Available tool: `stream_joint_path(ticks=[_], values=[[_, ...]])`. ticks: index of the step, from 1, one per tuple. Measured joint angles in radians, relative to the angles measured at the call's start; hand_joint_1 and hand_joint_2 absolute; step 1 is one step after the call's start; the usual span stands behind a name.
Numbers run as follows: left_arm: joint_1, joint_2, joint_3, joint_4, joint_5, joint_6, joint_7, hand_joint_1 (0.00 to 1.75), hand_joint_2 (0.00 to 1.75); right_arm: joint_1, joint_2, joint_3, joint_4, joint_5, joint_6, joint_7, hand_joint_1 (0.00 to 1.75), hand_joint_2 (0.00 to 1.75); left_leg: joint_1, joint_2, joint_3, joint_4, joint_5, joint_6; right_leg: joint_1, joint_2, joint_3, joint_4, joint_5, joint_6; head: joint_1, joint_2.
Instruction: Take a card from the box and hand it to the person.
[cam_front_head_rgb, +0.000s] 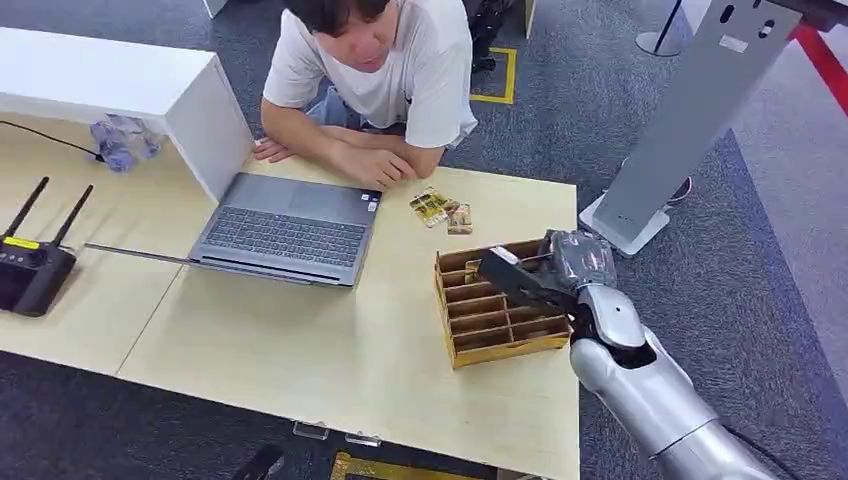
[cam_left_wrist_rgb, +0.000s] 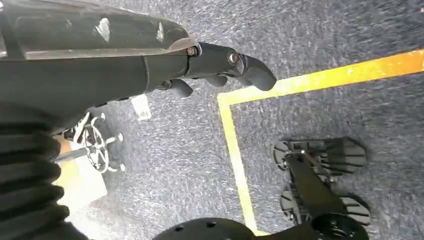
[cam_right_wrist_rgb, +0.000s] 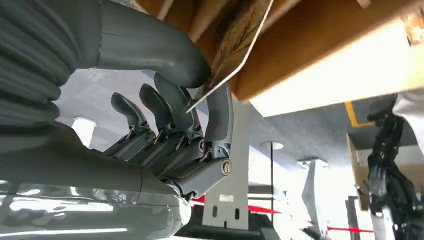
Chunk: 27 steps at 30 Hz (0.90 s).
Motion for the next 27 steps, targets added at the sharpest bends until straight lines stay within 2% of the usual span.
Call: stream_joint_path(ticks=[7,17,23,24,27], values=[[0.007,0.0,0.001,0.0,0.019,0.0,0.004,0.0,1.75,0.022,-0.051,-0.04,-0.202,0.06,-0.022,0.07,1.55,1.75,0.0,0.0,0.001,0.0,0.0,0.0,0.0,0.0,0.0,0.0,0.0,0.0,0.0,0.0],[0.01,0.0,0.002,0.0,0.022,0.002,0.003,0.0,1.75,0.073,-0.098,-0.091,-0.458,0.108,-0.027,0.076,1.55,1.75,0.0,0.0,0.0,0.0,0.0,0.0,0.0,0.001,0.0,0.0,0.0,0.0,0.0,0.0],[0.01,0.0,0.002,0.0,0.021,0.001,0.001,0.0,1.75,0.096,-0.1,-0.108,-0.496,0.092,-0.056,0.014,1.55,1.75,0.0,0.0,0.0,0.0,0.0,0.0,0.0,0.001,0.0,0.0,0.0,0.0,0.0,0.0],[0.01,0.0,0.002,0.0,0.021,0.001,0.001,0.0,1.75,0.099,-0.1,-0.111,-0.5,0.075,-0.07,-0.007,1.55,1.75,0.0,0.0,0.0,0.0,0.0,0.0,0.0,0.001,0.0,0.0,0.0,0.0,0.0,0.0],[0.01,0.0,0.002,0.0,0.02,-0.002,0.001,0.0,1.75,0.115,-0.092,-0.13,-0.501,-0.024,-0.154,-0.123,1.55,1.75,0.0,0.0,0.0,0.0,0.0,0.0,0.0,0.001,0.0,0.0,0.0,0.0,0.0,0.0]])
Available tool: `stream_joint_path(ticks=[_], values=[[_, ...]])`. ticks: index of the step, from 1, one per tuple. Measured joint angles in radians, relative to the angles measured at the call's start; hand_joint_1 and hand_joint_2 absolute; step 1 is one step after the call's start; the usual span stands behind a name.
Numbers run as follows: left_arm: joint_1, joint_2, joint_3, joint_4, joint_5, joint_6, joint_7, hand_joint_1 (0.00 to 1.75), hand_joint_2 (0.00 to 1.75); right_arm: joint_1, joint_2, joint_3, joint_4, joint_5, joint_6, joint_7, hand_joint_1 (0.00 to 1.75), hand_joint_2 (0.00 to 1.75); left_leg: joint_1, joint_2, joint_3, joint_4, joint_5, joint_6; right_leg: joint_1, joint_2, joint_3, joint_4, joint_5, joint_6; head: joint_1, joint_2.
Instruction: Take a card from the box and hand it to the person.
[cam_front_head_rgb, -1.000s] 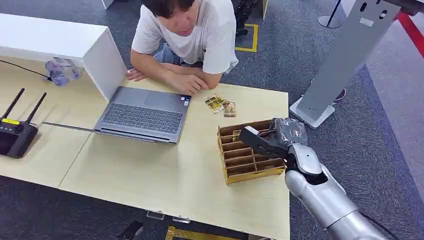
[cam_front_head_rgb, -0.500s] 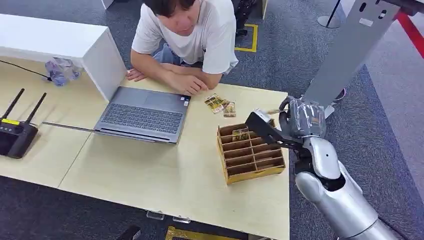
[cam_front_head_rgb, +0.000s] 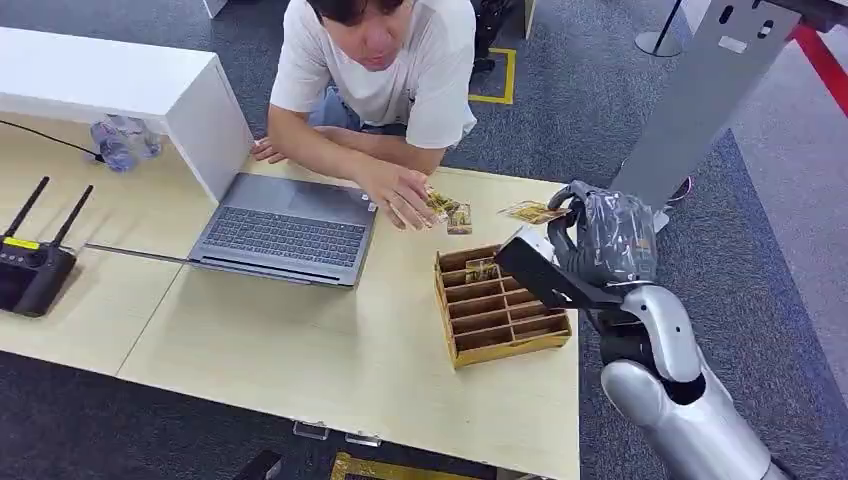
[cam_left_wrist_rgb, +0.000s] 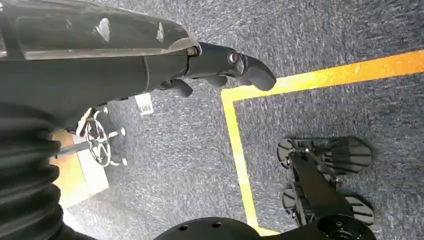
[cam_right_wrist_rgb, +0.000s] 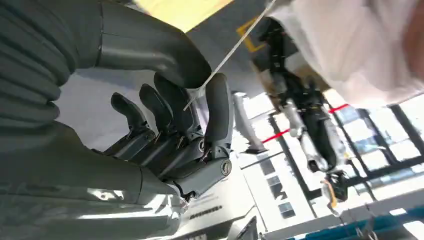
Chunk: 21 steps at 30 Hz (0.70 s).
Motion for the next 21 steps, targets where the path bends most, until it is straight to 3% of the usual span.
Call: stream_joint_path(ticks=[7,14,21], values=[[-0.001,0.0,0.0,0.0,-0.002,-0.002,-0.003,0.0,1.75,0.017,0.013,-0.019,0.027,-0.206,-0.093,-0.184,1.55,1.75,0.0,0.0,0.0,0.0,0.0,0.0,0.0,0.0,0.0,0.0,0.0,0.0,0.0,0.0],[-0.001,0.0,0.0,0.0,-0.002,-0.006,-0.005,0.0,1.75,0.023,0.036,-0.013,0.071,-0.329,-0.091,-0.244,1.55,1.75,0.0,0.0,0.0,0.0,0.0,0.0,0.0,0.0,0.0,0.0,0.0,0.0,0.0,0.0],[-0.003,0.0,0.0,0.0,-0.003,-0.006,-0.009,0.0,1.75,0.024,0.069,0.005,0.127,-0.375,-0.086,-0.274,1.55,1.75,0.0,0.0,0.0,0.0,0.0,0.0,0.0,0.0,0.0,0.0,0.0,0.0,0.0,0.0]])
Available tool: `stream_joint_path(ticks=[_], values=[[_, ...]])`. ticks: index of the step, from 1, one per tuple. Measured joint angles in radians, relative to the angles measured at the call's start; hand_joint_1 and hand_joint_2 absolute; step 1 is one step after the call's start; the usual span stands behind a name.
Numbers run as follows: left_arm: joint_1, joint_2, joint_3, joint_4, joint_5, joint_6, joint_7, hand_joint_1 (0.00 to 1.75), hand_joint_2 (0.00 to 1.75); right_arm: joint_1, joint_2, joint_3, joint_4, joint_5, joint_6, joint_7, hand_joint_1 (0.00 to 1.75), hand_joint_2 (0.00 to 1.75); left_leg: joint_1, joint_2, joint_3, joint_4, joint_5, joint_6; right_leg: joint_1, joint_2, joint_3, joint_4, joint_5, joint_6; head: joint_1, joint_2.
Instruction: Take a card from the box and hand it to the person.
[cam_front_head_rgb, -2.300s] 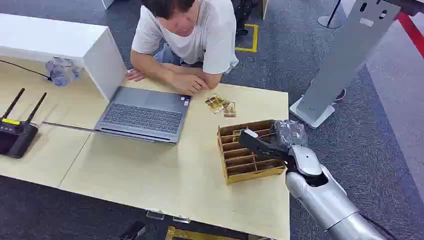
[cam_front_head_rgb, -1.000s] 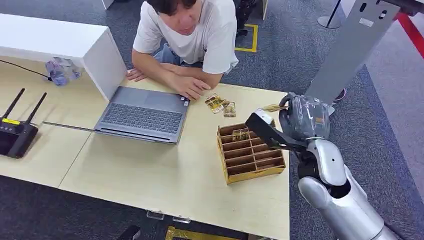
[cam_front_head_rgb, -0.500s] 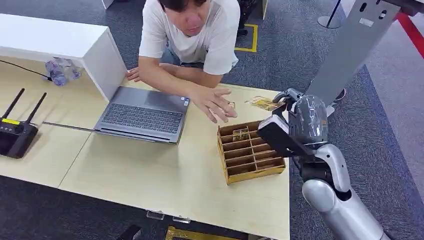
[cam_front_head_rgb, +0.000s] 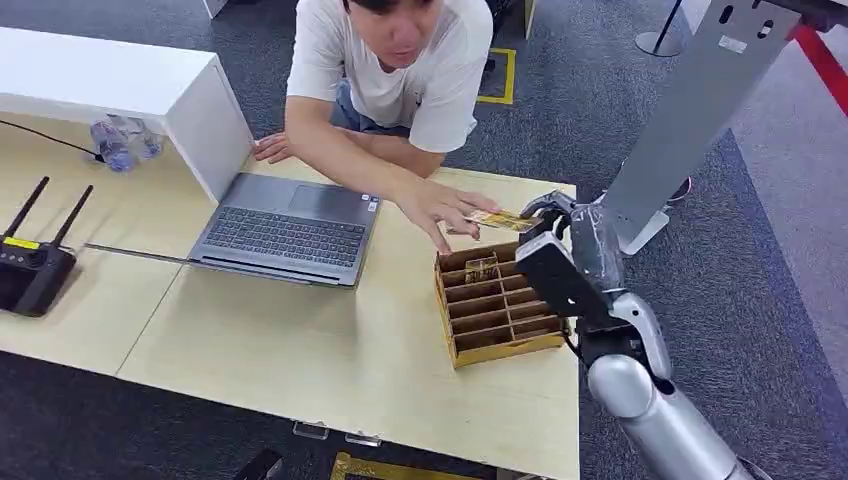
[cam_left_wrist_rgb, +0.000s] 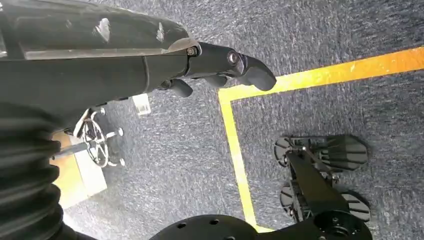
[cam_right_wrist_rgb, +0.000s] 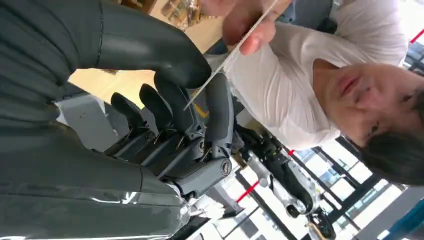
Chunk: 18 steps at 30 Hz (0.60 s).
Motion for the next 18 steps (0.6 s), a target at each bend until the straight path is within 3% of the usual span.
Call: stream_joint_path(ticks=[7,8,12,13,18], values=[[0.0,0.0,0.0,0.0,0.001,0.004,0.0,0.0,1.75,-0.001,0.019,0.018,0.04,-0.017,0.001,-0.007,1.55,1.75,0.0,0.0,0.0,0.0,0.0,0.0,0.0,0.0,0.0,0.0,0.0,0.0,0.0,0.0],[0.0,0.0,0.0,0.0,0.002,0.004,0.0,0.0,1.75,-0.002,0.022,0.019,0.046,-0.017,0.002,-0.007,0.0,1.75,0.0,0.0,0.0,0.0,0.0,0.0,0.0,0.0,0.0,0.0,0.0,0.0,0.0,0.0],[0.0,0.0,0.0,0.0,-0.003,-0.015,0.0,0.0,1.75,-0.002,0.028,0.023,0.061,-0.03,0.01,-0.01,0.0,1.75,0.0,0.0,0.0,0.0,0.0,0.0,0.0,0.0,0.0,0.0,0.0,0.0,0.0,0.0],[0.0,0.0,0.0,0.0,-0.004,-0.018,-0.005,0.0,0.0,-0.002,0.03,0.024,0.065,-0.043,0.012,-0.012,0.0,1.75,0.0,0.0,0.0,0.0,0.0,0.0,0.0,0.0,0.0,0.0,0.0,0.0,0.0,0.0],[0.0,0.0,0.0,0.0,0.011,-0.011,-0.016,0.0,0.0,0.001,0.032,0.027,0.073,-0.169,0.029,-0.047,0.0,1.75,0.0,0.0,0.001,0.0,0.0,0.0,0.0,0.0,0.0,0.0,0.0,0.0,0.0,0.0]])
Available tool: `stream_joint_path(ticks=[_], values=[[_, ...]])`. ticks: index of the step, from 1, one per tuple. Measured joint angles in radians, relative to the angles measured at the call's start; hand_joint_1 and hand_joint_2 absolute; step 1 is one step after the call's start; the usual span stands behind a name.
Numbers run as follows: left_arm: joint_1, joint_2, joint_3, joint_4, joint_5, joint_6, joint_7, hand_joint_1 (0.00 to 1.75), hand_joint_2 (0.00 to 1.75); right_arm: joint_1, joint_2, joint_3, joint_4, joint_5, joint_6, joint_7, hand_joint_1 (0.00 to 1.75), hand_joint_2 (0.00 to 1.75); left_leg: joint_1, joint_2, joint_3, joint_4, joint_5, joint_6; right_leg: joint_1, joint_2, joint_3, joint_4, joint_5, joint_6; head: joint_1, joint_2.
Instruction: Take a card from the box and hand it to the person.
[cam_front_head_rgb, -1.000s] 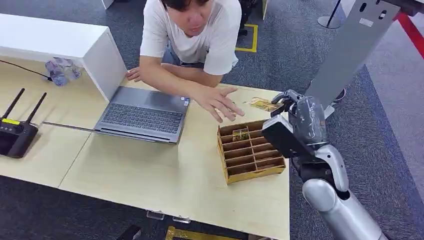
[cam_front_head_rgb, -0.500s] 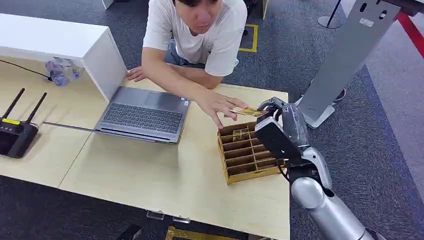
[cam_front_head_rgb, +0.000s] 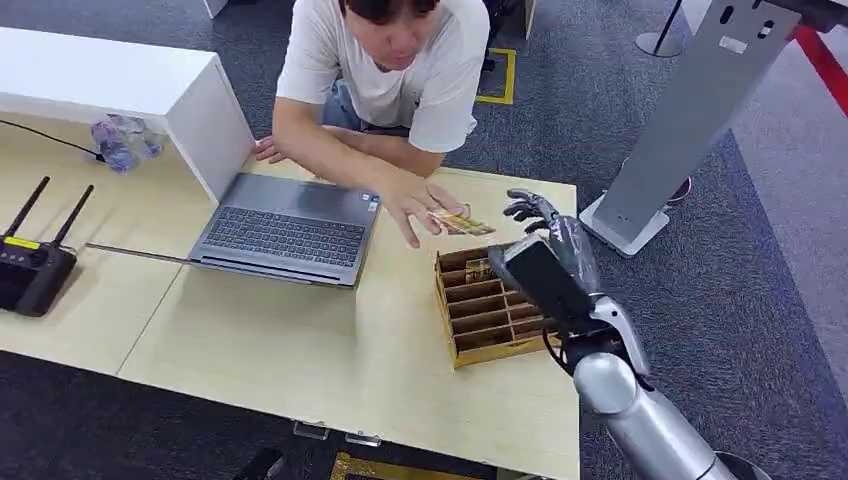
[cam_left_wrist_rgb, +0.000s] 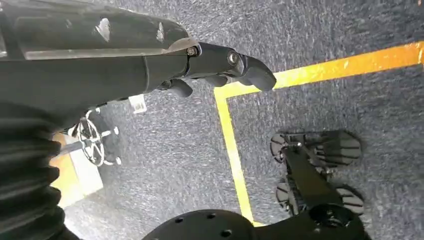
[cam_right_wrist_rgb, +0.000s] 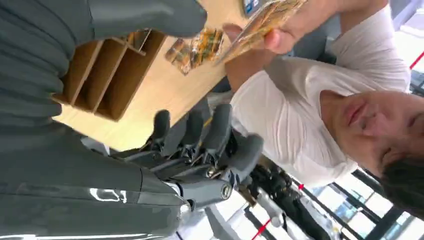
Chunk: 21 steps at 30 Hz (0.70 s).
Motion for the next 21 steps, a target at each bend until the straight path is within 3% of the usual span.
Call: stream_joint_path(ticks=[7,21], values=[[0.003,0.0,0.002,0.0,0.019,0.017,0.01,0.0,0.0,0.102,-0.029,-0.032,-0.055,-0.229,0.016,-0.04,0.0,1.75,0.0,0.0,0.0,0.0,0.0,0.0,0.0,0.0,0.0,0.0,0.0,0.0,0.0,0.0],[0.009,0.006,0.002,0.0,0.009,0.018,0.01,0.0,0.0,0.466,-0.151,-0.186,-0.323,-0.376,0.061,-0.05,0.0,1.75,0.0,0.0,0.0,0.0,-0.001,0.0,0.0,0.001,0.0,-0.001,0.0,0.0,0.0,0.0]])
